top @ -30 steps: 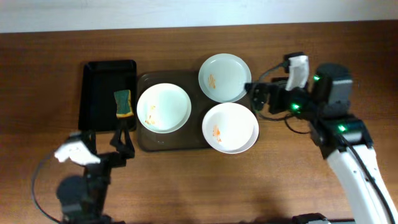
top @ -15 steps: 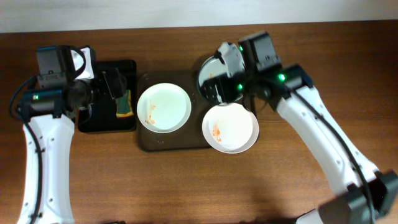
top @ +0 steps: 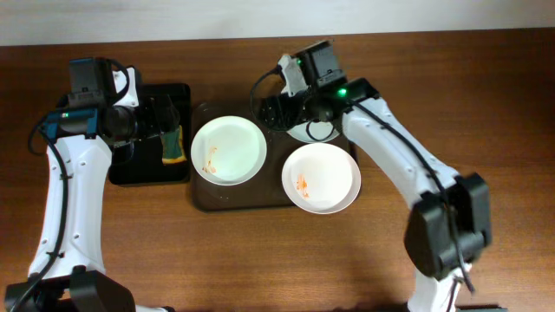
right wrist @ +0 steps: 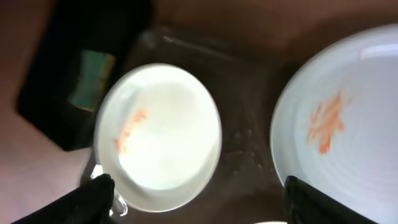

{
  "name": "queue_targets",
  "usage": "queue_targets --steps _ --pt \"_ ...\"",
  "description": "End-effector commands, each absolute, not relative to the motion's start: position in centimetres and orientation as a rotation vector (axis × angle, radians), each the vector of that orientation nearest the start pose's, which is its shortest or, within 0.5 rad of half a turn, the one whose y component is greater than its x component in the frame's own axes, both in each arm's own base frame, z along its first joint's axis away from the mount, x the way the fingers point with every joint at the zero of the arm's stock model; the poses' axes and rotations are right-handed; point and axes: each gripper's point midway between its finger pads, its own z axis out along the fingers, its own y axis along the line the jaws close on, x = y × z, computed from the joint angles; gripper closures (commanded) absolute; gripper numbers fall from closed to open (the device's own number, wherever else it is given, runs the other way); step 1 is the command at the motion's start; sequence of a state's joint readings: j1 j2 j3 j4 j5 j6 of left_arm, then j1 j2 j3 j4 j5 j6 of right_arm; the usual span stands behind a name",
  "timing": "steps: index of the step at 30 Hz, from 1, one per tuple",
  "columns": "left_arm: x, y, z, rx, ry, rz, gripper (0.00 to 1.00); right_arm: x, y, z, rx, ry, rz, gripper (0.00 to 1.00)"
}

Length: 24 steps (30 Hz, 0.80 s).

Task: Clean dirty plates on tray and stack at the side
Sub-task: 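Reach left gripper to sponge and right gripper to top-left plate rim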

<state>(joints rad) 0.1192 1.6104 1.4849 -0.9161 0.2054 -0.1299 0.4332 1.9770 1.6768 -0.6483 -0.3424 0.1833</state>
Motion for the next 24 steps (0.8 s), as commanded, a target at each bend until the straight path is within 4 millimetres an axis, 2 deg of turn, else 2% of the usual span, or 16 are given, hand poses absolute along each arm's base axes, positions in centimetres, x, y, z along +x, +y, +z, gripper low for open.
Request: queue_targets --steps 1,3,5,7,9,12,14,16,18,24 --pt "41.0 1.6 20.4 -0.225 2.569 -0.252 0.01 45.0 27.5 10.7 -0.359 2.623 0.645 0.14" --pt "40.9 1.7 20.3 -0.229 2.575 -0.243 0.01 44.9 28.3 8.7 -0.376 2.650 0.643 0.20" --pt "40.9 1.9 20.1 -0.227 2.580 -0.224 0.01 44.7 28.9 7.0 -0.385 2.673 0.640 0.35" --pt "41.2 2.6 20.0 -0.178 2.576 -0.155 0.01 44.7 28.7 5.9 -0.317 2.710 0.625 0.46" --pt "41.7 3.4 19.4 -0.171 2.583 -0.098 0.01 44.6 28.8 5.5 -0.314 2.719 0.625 0.51" --pt "42.4 4.2 17.6 -0.172 2.614 -0.038 0.01 43.9 29.5 4.1 -0.296 2.755 0.624 0.53" --pt "43.3 4.8 15.7 -0.183 2.639 -0.006 0.01 43.7 29.7 3.5 -0.229 2.784 0.634 0.60" --pt "44.1 4.9 14.1 -0.184 2.656 -0.007 0.01 43.5 29.9 3.2 -0.227 2.791 0.641 0.63" --pt "45.4 5.0 12.8 -0.184 2.645 -0.005 0.07 43.0 30.4 2.1 -0.223 2.816 0.629 0.68" --pt "46.8 5.3 13.4 -0.179 2.583 0.003 0.06 42.7 30.4 0.0 -0.185 2.860 0.616 0.75"
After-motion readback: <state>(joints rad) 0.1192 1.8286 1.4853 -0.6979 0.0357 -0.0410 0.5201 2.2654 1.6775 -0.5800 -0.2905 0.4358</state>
